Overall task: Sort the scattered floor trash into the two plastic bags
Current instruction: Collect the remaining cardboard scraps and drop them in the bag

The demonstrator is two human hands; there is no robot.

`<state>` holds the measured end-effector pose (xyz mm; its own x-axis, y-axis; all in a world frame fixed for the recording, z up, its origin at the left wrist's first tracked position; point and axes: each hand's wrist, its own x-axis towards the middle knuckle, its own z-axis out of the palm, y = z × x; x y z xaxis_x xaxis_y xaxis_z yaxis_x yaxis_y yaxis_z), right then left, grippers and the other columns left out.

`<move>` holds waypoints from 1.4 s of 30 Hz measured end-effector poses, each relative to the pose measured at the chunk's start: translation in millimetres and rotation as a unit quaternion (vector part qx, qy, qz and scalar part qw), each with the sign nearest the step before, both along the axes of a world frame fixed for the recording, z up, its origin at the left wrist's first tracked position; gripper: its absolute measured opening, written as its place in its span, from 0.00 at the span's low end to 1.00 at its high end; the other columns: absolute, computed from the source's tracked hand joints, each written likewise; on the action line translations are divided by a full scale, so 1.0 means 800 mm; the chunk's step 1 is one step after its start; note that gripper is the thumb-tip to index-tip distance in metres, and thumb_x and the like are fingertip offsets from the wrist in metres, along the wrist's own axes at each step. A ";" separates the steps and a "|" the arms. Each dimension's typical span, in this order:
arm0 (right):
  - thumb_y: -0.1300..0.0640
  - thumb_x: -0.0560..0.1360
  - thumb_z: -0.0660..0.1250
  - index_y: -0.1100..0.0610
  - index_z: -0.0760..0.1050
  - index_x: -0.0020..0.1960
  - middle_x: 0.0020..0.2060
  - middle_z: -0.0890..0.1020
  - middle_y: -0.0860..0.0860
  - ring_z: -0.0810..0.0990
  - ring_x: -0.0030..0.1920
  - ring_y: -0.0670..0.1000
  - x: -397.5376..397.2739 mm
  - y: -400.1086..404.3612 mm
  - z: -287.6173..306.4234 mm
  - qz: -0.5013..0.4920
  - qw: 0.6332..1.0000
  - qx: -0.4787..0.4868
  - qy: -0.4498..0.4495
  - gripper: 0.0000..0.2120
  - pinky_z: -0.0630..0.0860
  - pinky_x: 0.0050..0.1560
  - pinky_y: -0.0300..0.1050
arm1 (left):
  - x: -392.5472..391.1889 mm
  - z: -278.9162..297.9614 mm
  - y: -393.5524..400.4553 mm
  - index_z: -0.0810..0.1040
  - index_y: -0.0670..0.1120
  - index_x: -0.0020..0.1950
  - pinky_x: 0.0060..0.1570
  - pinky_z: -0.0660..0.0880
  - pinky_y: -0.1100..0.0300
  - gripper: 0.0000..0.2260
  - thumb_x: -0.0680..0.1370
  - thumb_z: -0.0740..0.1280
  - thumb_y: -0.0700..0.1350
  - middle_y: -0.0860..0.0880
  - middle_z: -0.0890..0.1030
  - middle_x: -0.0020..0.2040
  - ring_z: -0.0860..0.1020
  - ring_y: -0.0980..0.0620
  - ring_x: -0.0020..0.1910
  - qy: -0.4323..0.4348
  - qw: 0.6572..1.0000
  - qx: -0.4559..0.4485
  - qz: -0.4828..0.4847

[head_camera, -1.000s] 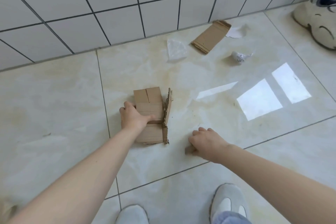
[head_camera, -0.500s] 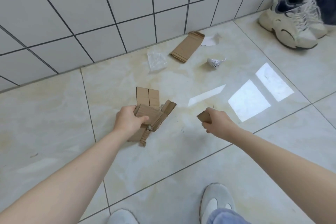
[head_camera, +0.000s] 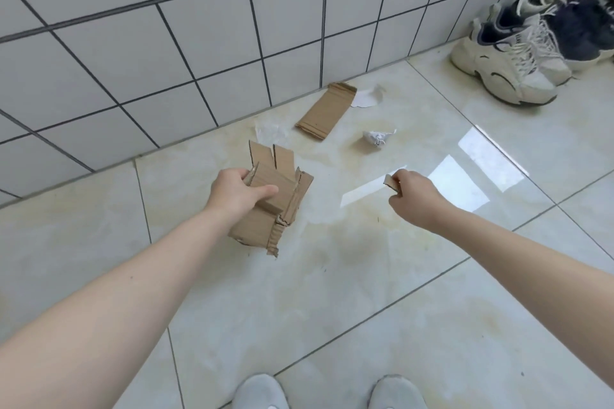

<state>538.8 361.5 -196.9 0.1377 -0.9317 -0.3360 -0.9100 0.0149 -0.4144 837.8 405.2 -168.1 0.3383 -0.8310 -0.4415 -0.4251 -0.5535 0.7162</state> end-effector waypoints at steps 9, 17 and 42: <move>0.61 0.76 0.60 0.63 0.66 0.53 0.52 0.69 0.59 0.69 0.53 0.61 0.011 -0.111 -0.012 0.062 0.992 -0.094 0.059 0.09 0.64 0.51 0.48 | -0.008 -0.007 -0.119 0.81 0.44 0.52 0.51 0.80 0.46 0.14 0.73 0.73 0.51 0.45 0.85 0.48 0.84 0.46 0.47 0.166 0.983 -0.012 0.082; 0.59 0.73 0.63 0.59 0.61 0.48 0.48 0.70 0.56 0.68 0.50 0.57 0.036 -0.191 -0.057 0.054 0.997 -0.045 0.012 0.11 0.64 0.46 0.47 | -0.010 -0.081 -0.188 0.80 0.47 0.54 0.49 0.80 0.43 0.27 0.61 0.74 0.62 0.45 0.82 0.52 0.81 0.42 0.49 0.113 0.981 0.013 0.156; 0.64 0.72 0.57 0.59 0.65 0.55 0.51 0.73 0.55 0.64 0.46 0.55 0.041 -0.222 -0.108 0.089 0.986 -0.068 0.121 0.11 0.64 0.45 0.49 | 0.005 -0.140 -0.205 0.67 0.41 0.64 0.59 0.75 0.47 0.34 0.65 0.80 0.48 0.43 0.76 0.61 0.75 0.40 0.60 0.001 0.975 0.084 0.207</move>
<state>571.5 184.2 -283.1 0.2342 -0.9389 -0.2522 -0.9656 -0.1946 -0.1725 842.0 241.4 -280.5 0.6288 -0.5390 -0.5605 -0.1394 -0.7872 0.6007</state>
